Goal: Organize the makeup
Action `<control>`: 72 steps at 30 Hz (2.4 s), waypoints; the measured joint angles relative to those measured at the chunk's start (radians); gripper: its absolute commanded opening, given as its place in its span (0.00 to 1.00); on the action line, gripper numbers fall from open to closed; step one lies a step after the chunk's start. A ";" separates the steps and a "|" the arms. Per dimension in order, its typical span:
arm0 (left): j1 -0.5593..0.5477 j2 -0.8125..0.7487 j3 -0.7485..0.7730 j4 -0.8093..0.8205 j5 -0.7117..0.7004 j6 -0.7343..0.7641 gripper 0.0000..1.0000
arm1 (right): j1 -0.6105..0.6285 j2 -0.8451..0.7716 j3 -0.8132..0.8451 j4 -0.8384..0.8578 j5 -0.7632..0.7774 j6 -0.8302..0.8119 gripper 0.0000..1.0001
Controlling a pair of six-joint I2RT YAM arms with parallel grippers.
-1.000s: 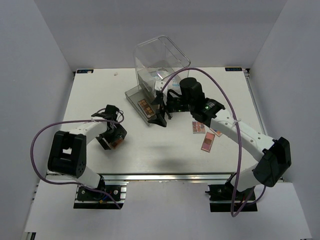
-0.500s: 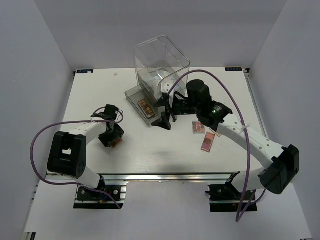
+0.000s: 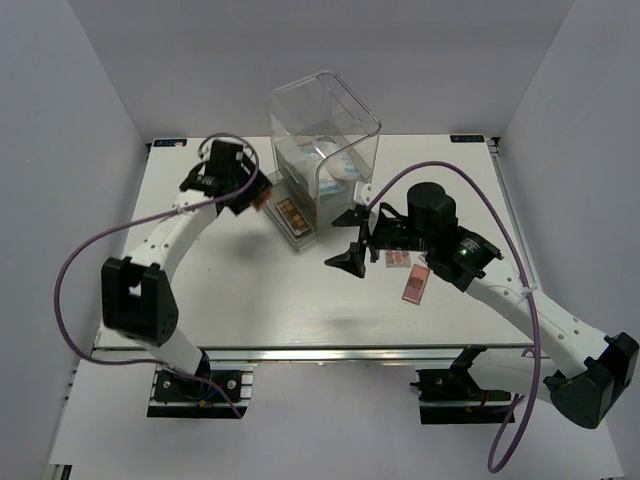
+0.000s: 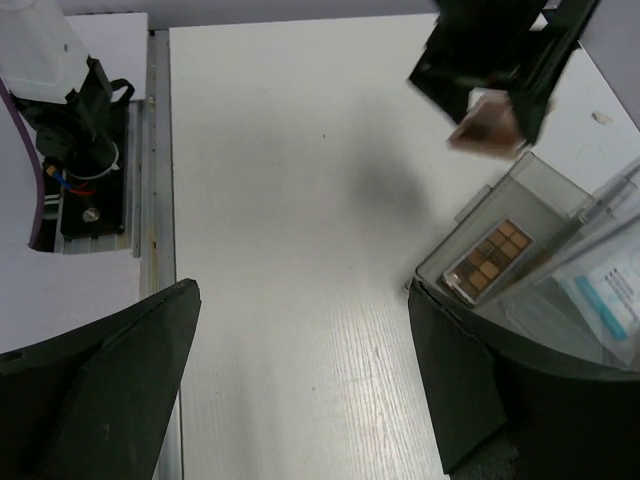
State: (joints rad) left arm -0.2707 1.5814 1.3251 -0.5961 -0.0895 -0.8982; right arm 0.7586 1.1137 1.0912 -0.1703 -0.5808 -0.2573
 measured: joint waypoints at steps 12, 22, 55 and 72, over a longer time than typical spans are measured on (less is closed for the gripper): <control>0.000 0.552 0.522 -0.065 -0.005 0.080 0.20 | -0.146 -0.038 -0.022 -0.006 0.082 0.040 0.89; 0.000 0.566 0.526 -0.109 -0.023 0.091 0.92 | -0.192 -0.056 -0.051 -0.010 0.085 0.032 0.89; 0.170 -0.352 -0.294 0.080 -0.005 0.157 0.98 | -0.379 0.500 -0.047 -0.283 0.561 0.335 0.89; 0.171 -0.473 -0.430 0.064 -0.021 0.115 0.98 | -0.379 0.677 0.027 -0.261 0.688 0.387 0.86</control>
State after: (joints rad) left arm -0.0998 1.1084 0.8955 -0.5316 -0.1108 -0.7830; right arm 0.3798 1.7908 1.1179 -0.4309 0.1070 0.1299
